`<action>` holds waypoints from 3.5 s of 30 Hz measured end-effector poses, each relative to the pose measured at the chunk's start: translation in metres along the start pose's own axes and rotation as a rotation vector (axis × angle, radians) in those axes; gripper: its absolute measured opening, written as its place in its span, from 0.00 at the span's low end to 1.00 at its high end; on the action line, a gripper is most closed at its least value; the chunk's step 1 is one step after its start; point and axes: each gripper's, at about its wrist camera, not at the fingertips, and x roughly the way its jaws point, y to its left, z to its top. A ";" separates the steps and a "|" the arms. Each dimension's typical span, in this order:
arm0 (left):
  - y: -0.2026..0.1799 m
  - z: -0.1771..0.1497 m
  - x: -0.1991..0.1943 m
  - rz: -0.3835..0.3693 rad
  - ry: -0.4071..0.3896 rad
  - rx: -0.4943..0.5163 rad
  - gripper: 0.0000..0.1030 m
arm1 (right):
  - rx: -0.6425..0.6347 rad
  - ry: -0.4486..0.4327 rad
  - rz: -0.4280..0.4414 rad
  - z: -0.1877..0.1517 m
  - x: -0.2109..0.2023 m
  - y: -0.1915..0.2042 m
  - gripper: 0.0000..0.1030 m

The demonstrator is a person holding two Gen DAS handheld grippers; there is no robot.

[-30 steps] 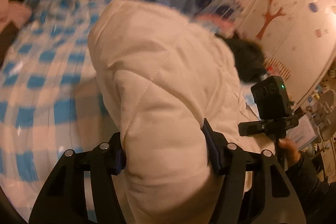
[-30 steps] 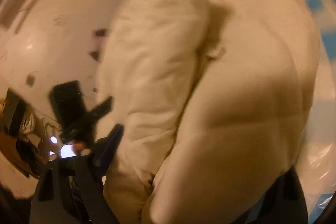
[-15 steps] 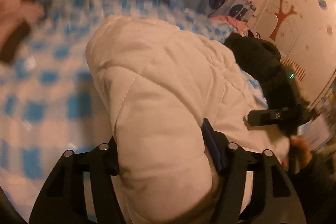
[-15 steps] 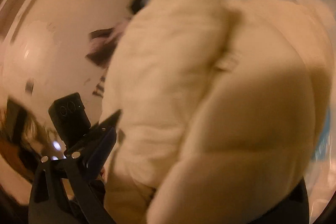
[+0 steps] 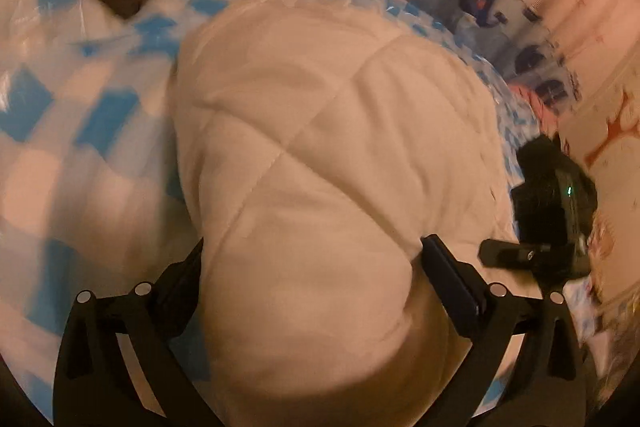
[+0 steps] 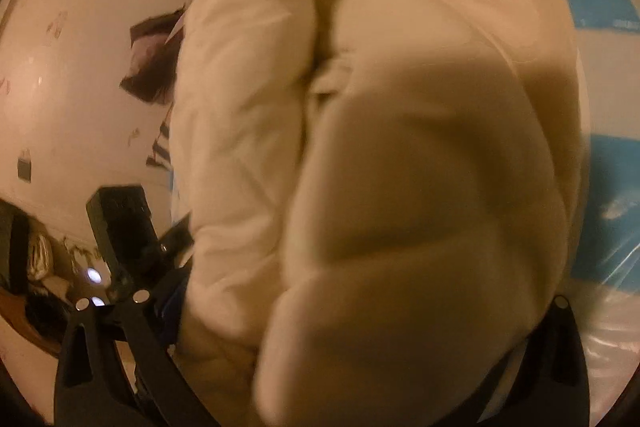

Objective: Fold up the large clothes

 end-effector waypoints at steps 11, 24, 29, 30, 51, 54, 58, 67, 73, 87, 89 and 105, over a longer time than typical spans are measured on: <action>-0.034 0.036 -0.063 0.077 -0.407 0.005 0.94 | -0.188 -0.451 -0.249 0.059 -0.056 0.141 0.95; -0.019 0.019 0.006 0.138 -0.231 -0.058 0.94 | -0.147 -0.335 -0.505 0.123 0.030 0.150 0.95; -0.023 0.020 0.004 0.154 -0.225 -0.041 0.94 | -0.290 -0.349 -0.688 0.066 0.049 0.143 0.95; -0.028 0.018 0.004 0.177 -0.226 -0.022 0.94 | -0.274 -0.361 -0.659 0.065 0.046 0.137 0.95; -0.062 -0.027 -0.074 0.298 -0.380 0.167 0.94 | -0.336 -0.493 -0.645 -0.018 -0.002 0.201 0.95; -0.067 -0.029 -0.083 0.302 -0.405 0.187 0.94 | -0.349 -0.405 -0.699 -0.033 0.023 0.184 0.95; -0.072 -0.032 -0.093 0.308 -0.417 0.177 0.94 | -0.232 -0.344 -0.603 -0.027 0.023 0.157 0.95; -0.076 -0.044 -0.111 0.318 -0.425 0.154 0.94 | -0.313 -0.534 -0.726 -0.045 -0.015 0.237 0.95; -0.075 -0.045 -0.113 0.321 -0.418 0.140 0.94 | -0.397 -0.552 -0.803 -0.050 -0.007 0.267 0.95; -0.074 -0.043 -0.113 0.352 -0.418 0.120 0.93 | -0.416 -0.549 -0.895 -0.051 0.002 0.272 0.95; -0.073 -0.042 -0.112 0.351 -0.416 0.117 0.93 | -0.414 -0.550 -0.899 -0.051 0.003 0.272 0.95; -0.073 -0.042 -0.112 0.350 -0.414 0.114 0.93 | -0.427 -0.565 -0.905 -0.052 -0.001 0.274 0.95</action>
